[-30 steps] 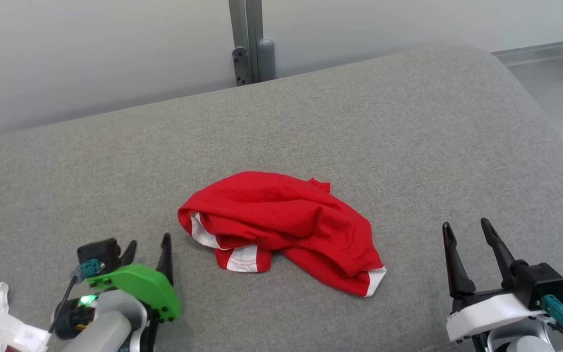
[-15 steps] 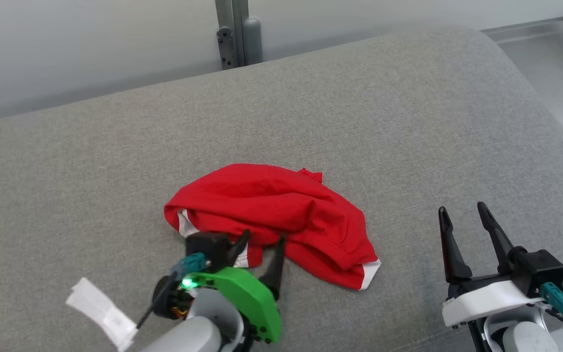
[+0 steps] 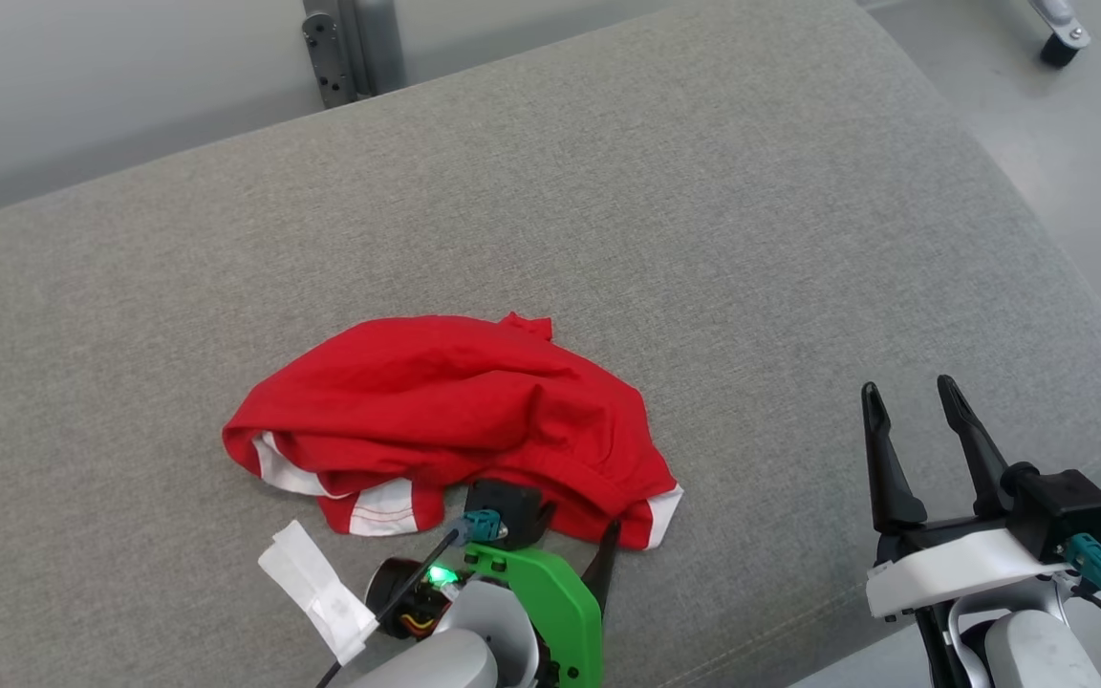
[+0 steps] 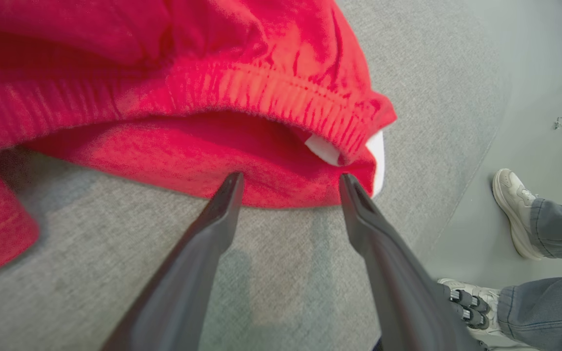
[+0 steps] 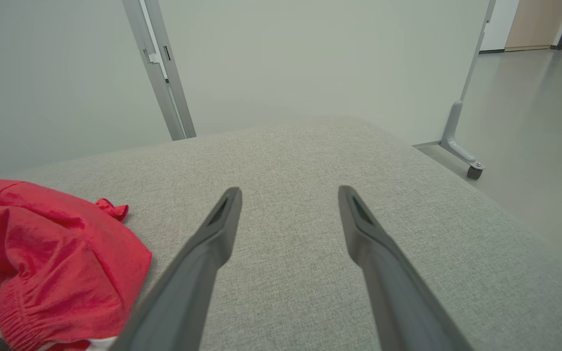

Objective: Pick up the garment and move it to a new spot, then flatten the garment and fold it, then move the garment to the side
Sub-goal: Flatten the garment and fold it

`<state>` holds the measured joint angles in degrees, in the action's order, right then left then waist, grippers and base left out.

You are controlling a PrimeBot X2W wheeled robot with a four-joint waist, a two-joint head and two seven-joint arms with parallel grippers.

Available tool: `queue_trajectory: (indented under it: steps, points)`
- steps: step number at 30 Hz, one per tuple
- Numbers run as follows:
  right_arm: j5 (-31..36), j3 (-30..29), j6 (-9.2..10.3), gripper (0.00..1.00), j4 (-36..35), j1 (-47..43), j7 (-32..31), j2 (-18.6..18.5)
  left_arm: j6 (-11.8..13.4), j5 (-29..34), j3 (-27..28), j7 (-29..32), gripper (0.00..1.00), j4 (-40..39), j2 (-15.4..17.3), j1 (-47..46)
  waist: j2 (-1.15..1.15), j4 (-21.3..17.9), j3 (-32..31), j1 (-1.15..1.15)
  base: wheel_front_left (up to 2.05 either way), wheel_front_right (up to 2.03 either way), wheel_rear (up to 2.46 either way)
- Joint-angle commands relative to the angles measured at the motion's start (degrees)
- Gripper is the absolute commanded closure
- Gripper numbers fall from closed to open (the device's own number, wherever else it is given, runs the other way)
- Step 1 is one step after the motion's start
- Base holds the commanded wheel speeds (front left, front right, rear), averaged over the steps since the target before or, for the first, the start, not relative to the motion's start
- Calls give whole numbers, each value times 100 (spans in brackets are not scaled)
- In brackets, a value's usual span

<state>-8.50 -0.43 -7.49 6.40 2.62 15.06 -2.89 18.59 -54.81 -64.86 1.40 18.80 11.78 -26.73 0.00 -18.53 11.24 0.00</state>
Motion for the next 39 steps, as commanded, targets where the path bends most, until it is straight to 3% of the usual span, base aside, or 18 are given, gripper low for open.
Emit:
queue_trajectory:
  steps: [1,16,17,18,19,27,39]
  points:
    - [-35,-20,0,0,2,51,18,-3,-53,1,49,-88,0,39,-51,-107,0,-109,58,0,0,0,0]
    - [-30,-18,0,0,24,119,18,-2,-141,100,29,-209,0,231,-209,-374,0,-119,71,0,0,0,0]
    - [-38,-3,0,0,26,127,18,-3,-158,109,22,-211,25,281,-227,-404,0,-130,81,0,0,0,0]
    - [-42,17,0,0,28,129,18,-3,-201,115,10,-204,68,333,-251,-438,0,-145,89,0,0,0,0]
    - [-51,24,0,0,30,132,18,-2,-250,120,-6,-211,100,374,-277,-471,0,-160,100,0,0,0,0]
    - [-40,-76,0,0,67,52,18,-2,-612,-127,261,-331,100,201,-439,-782,0,-171,54,0,0,0,0]
    - [-134,14,0,0,150,4,18,-3,-798,-359,1057,400,100,-287,-44,-2462,0,-155,-262,0,0,0,0]
